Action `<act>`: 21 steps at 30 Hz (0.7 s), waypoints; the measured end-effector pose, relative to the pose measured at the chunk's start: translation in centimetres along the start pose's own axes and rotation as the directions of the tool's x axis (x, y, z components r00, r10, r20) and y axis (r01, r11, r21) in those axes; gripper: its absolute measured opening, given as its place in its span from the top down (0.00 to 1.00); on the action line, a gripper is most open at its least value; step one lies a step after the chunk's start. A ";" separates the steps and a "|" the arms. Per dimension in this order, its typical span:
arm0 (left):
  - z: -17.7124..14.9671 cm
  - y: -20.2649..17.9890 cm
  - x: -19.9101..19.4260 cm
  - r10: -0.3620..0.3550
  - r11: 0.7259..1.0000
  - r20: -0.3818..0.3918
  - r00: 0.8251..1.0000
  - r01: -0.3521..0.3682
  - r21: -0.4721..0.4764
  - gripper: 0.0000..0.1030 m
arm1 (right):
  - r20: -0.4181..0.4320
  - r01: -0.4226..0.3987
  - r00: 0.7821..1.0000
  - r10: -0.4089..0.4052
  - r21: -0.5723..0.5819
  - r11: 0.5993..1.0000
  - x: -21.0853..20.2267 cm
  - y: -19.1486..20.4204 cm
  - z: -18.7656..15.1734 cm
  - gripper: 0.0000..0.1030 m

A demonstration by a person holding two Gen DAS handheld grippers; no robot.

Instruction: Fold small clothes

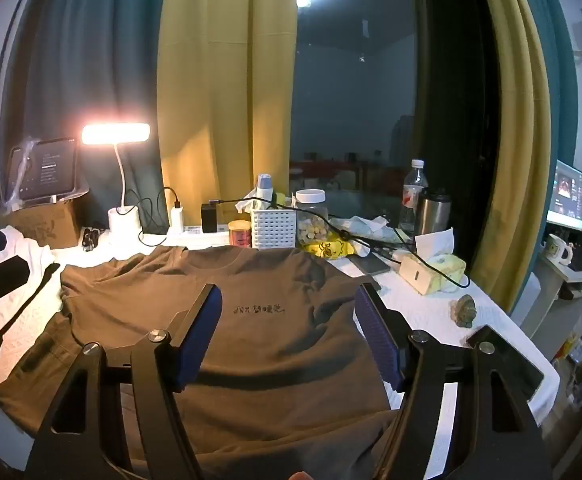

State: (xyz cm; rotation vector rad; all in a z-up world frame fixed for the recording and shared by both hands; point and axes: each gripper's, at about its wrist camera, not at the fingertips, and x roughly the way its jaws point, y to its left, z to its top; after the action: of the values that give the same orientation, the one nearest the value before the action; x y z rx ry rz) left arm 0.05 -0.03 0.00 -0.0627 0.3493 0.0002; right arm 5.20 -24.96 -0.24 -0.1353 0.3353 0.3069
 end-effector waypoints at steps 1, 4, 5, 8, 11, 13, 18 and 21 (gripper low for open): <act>0.0 -0.1 0.0 0.005 1.000 -0.002 1.000 -0.005 0.004 0.01 | 0.002 -0.001 1.000 0.001 0.005 1.000 0.0 0.0 0.0 0.30; 0.3 -0.4 -0.2 0.021 0.999 -0.007 1.000 -0.020 0.047 0.01 | 0.003 -0.003 1.000 0.003 0.004 1.000 0.0 0.0 0.1 0.30; 0.4 -0.4 -0.1 0.012 0.999 -0.009 1.000 -0.012 0.039 0.01 | 0.004 -0.004 1.000 0.004 0.003 1.000 0.0 0.0 0.1 0.30; 0.5 -0.1 -0.3 0.004 1.000 0.005 1.000 -0.004 0.007 0.01 | 0.006 -0.004 1.000 0.004 -0.001 1.000 -0.1 0.0 0.2 0.30; 0.8 0.1 -0.3 -0.008 1.000 0.005 1.000 0.008 -0.008 0.01 | 0.002 -0.001 1.000 0.001 0.005 1.000 0.0 -0.1 0.1 0.30; 0.8 1.0 -0.7 -0.028 0.999 0.018 0.999 0.028 -0.034 0.01 | 0.005 -0.001 1.000 0.001 0.003 1.000 -0.1 0.0 0.2 0.30; 0.9 1.6 -0.7 -0.025 0.998 0.021 0.999 0.027 -0.060 0.01 | 0.005 -0.002 1.000 0.002 0.001 1.000 -0.2 0.1 0.2 0.30; 0.8 1.9 -0.6 -0.027 0.997 0.021 0.999 0.028 -0.075 0.01 | 0.005 -0.002 1.000 0.002 0.000 1.000 -0.2 0.2 0.3 0.30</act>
State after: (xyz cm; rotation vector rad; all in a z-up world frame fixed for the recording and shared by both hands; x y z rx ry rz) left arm -0.21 1.92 0.84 -0.1420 0.3279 -0.0132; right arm 5.04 -24.78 0.09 -0.1338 0.3304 0.3088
